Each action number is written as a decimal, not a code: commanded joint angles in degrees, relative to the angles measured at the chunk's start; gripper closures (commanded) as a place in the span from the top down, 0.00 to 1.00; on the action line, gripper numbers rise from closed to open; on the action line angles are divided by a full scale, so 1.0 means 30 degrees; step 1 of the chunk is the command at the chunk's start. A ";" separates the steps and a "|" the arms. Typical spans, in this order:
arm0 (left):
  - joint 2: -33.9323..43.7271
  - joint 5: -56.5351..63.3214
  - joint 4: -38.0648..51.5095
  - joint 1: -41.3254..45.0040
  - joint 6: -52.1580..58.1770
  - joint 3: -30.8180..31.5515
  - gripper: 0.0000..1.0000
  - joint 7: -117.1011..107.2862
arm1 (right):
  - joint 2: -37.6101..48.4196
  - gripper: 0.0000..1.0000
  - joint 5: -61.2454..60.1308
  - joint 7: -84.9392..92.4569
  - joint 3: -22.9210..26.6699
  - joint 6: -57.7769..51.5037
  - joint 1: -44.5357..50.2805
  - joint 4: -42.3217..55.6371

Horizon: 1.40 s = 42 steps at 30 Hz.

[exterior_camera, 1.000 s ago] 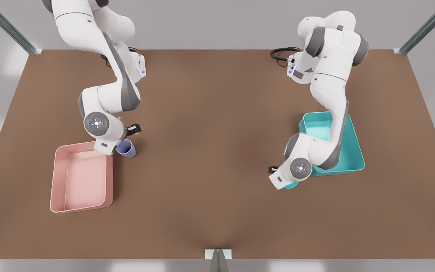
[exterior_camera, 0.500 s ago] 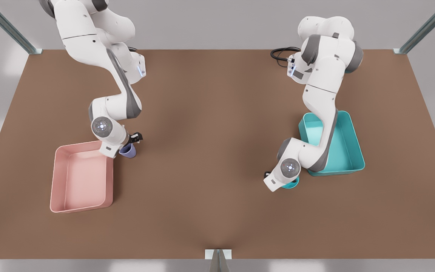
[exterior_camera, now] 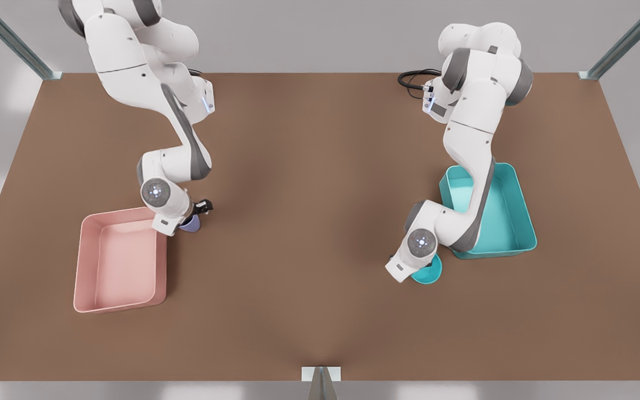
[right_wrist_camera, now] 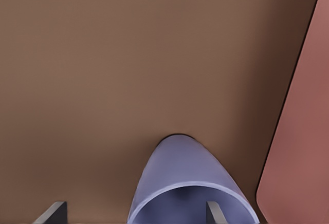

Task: Put the bowls and cups in different boxes

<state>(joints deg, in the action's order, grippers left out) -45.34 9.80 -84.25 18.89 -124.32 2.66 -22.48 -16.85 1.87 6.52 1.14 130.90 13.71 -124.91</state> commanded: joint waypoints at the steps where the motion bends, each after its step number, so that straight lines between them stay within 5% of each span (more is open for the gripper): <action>1: 0.0318 -0.0192 0.0047 0.0033 0.0893 0.0021 0.21 -0.3260 | -0.0212 1.00 -0.0037 0.0111 0.0001 0.0135 -0.0001 0.0007; 4: 0.2806 -0.0162 0.0047 -0.0026 0.3617 -0.0009 0.21 -0.3260 | -0.0681 1.00 -0.0008 0.0140 0.0001 0.0428 0.0029 0.0036; 7: 0.5679 -0.0104 -0.0128 -0.1577 0.7925 -0.0243 0.21 -0.2821 | -0.0974 0.52 0.0080 0.0141 0.0001 0.0428 0.0058 0.0183; 12: 0.7759 -0.0104 -0.3057 -0.3249 0.7926 -0.3026 0.21 -0.1181 | -0.1179 0.21 0.0080 0.0286 0.0001 0.0223 -0.0001 0.0564; 20: 0.8023 -0.0074 -0.9385 -0.3337 0.3181 -0.3261 0.21 -0.0477 | -0.0038 0.21 -0.0067 0.0316 -0.0409 -0.3117 -0.0059 0.5778; 26: 0.7145 -0.0104 -1.1086 -0.3483 0.0514 -0.3261 0.21 -0.0506 | -0.0036 0.21 0.0080 0.8050 -0.0146 -0.3644 -0.3398 0.9031; 27: 0.7057 -0.0104 -1.1086 -0.3512 0.0425 -0.3261 0.31 -0.0477 | -0.0504 0.21 0.0109 0.8285 -0.0146 -0.3644 -0.4072 0.9206; 28: 0.7057 -0.0104 -1.1086 -0.3483 0.0455 -0.3261 0.86 -0.0506 | -0.0914 0.21 0.0109 0.8285 -0.0117 -0.3644 -0.4628 0.9294; 29: 0.7115 -0.0104 -1.1086 -0.3483 0.0513 -0.3261 1.00 -0.0477 | -0.1471 0.21 0.0168 0.8810 -0.0029 -0.3644 -0.5302 0.9440; 31: 0.7320 -0.0104 -1.1056 -0.3483 0.0748 -0.3261 1.00 -0.0477 | -0.2906 0.21 0.0168 0.9076 0.0381 -0.3615 -0.5567 0.9675; 34: 0.9779 -0.0221 -1.0004 -0.3571 0.3907 -0.3261 1.00 0.0076 | -0.4839 0.21 0.0490 0.8959 0.0673 -0.3468 -0.5596 1.0055; 36: 1.0396 -0.0483 -0.7192 -0.3688 0.8011 -0.3231 1.00 0.1280 | -0.5631 0.21 0.0490 0.8959 0.0763 -0.3468 -0.5567 1.0203; 39: 0.9869 -0.3677 0.0776 -0.3630 1.4984 -0.2470 1.00 0.6260 | -0.6774 0.21 0.0461 0.8900 0.0763 -0.3410 -0.5596 1.0935; 42: 0.9840 -0.3824 0.2860 -0.3249 1.6129 -0.1415 1.00 0.8898 | -0.7419 0.21 0.0461 0.8871 0.0880 -0.3088 -0.5596 1.1374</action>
<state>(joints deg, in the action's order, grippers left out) -15.75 0.64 -77.17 8.77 -91.30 -2.02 -16.61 -38.76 3.03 25.02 3.72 121.00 -3.07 -91.08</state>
